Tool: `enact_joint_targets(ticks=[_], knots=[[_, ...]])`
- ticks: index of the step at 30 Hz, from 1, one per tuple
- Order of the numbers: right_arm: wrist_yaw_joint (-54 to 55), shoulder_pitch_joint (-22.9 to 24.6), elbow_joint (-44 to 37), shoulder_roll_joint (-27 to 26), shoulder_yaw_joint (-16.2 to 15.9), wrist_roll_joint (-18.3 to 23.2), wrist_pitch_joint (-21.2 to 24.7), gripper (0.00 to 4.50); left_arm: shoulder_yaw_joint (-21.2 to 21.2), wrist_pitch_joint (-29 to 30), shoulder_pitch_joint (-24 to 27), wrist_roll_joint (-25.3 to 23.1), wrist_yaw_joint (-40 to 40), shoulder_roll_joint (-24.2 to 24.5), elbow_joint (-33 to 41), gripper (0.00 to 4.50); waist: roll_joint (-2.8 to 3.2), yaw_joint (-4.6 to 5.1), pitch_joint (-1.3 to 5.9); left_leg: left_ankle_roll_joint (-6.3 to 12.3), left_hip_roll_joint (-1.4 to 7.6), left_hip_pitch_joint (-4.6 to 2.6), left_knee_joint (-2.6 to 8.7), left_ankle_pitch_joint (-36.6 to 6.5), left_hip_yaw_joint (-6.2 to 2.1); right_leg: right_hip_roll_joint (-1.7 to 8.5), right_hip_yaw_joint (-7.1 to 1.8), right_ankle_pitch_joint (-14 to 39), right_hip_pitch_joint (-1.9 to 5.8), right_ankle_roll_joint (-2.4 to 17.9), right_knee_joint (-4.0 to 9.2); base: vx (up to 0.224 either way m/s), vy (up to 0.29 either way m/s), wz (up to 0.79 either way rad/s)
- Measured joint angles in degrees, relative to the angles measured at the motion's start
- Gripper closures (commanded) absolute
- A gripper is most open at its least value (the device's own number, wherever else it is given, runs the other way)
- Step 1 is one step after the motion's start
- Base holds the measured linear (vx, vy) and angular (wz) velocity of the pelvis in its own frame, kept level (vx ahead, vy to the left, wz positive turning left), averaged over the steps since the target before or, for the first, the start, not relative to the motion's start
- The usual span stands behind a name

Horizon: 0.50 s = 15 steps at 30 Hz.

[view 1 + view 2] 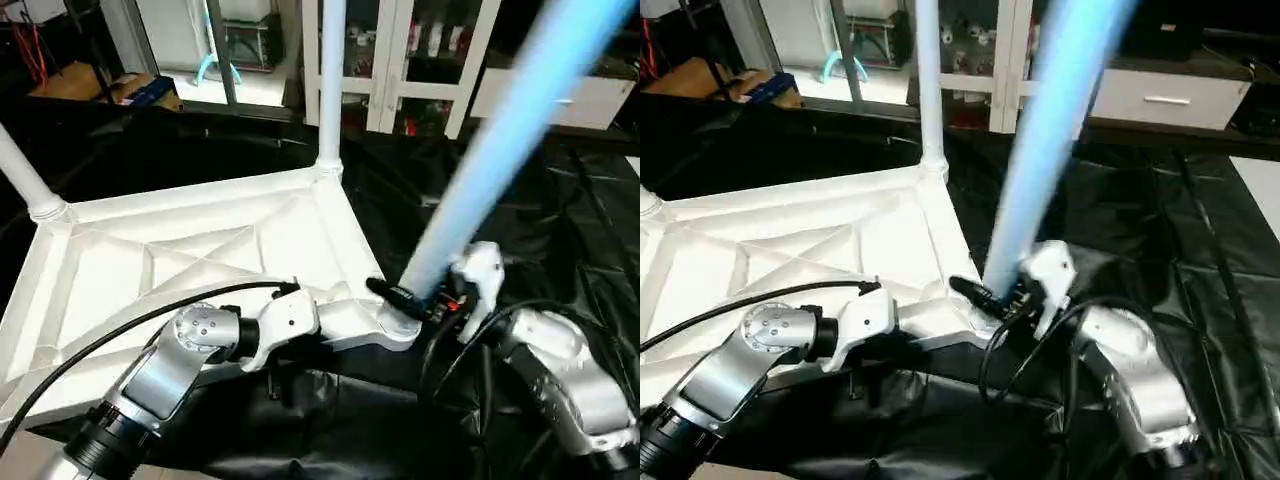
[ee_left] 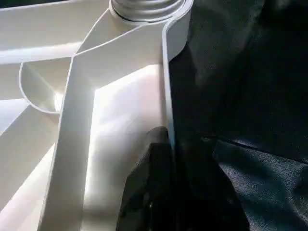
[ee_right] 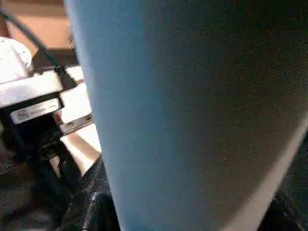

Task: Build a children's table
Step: Insert table leg to table base

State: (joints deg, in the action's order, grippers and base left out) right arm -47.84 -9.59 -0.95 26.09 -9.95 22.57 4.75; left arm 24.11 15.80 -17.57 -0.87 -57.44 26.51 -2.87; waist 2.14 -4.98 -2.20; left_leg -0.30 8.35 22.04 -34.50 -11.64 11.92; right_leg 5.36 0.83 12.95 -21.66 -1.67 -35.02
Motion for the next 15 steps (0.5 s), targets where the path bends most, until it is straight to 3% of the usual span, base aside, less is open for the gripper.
enact_joint_targets(ticks=[4,10,15], knots=[[-3.6,-3.7,0.6,2.0,-3.1,-2.4,2.9,2.69,0.2,-0.7,0.0,-0.1,-0.1,-0.1,-0.8,4.5,-0.13,0.1,0.2,-0.02,0.05,-0.17,0.02,0.0,0.0,-0.01,0.02,0.0,0.18,0.0,0.01,0.0,0.0,0.0],[-3.9,-5.3,2.5,0.6,-3.2,-2.2,6.2,2.69,0.4,-0.8,0.0,-0.1,-0.1,0.0,-1.8,4.5,-0.36,0.74,0.19,-0.09,0.03,-1.12,0.16,0.0,0.0,-0.02,-0.03,0.2,0.78,-0.2,0.13,0.0,0.0,0.0],[-3.9,-5.7,5.5,-2.2,-1.5,-0.6,6.5,2.69,0.4,-0.9,0.0,-0.1,-0.1,0.0,-1.9,4.5,-0.53,1.37,0.26,-0.12,0.01,-1.12,0.34,0.0,-0.01,-0.03,-0.09,0.4,0.85,-0.4,0.12,0.0,0.0,0.0]])
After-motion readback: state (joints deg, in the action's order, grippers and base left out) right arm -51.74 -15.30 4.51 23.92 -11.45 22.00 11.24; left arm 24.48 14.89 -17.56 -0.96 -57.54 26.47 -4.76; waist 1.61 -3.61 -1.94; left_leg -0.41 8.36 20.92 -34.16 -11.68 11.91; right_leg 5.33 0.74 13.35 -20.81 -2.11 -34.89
